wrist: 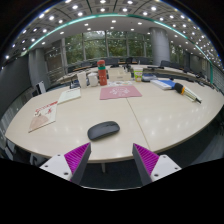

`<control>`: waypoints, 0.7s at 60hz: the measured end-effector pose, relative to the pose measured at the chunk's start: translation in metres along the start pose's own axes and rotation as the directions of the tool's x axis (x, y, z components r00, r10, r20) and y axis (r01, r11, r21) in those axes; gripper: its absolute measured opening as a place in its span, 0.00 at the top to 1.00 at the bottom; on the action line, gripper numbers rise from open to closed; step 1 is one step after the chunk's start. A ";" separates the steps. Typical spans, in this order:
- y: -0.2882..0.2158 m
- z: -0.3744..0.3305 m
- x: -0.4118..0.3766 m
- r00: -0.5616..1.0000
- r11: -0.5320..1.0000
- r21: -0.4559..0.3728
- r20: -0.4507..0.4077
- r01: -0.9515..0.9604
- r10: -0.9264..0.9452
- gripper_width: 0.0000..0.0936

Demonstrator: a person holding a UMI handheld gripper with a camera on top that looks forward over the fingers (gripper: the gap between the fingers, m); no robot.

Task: Arrange mouse

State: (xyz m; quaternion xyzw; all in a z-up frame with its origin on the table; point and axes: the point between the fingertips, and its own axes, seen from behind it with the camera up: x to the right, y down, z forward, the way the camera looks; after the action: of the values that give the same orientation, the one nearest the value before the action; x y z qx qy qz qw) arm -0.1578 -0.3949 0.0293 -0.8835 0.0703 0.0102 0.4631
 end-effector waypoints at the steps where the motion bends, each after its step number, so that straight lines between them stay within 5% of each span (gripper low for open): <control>1: -0.001 0.006 -0.006 1.000 1.000 0.000 0.003 -0.001 0.001 0.09; 31: -0.042 0.124 -0.059 0.999 0.999 -0.028 -0.029 0.025 -0.026 0.09; 42: -0.048 0.143 -0.068 0.996 0.997 -0.033 -0.061 0.067 -0.069 0.17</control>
State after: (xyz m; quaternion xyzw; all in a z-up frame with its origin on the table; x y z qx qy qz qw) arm -0.2123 -0.2429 -0.0079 -0.8922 0.0541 -0.0319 0.4473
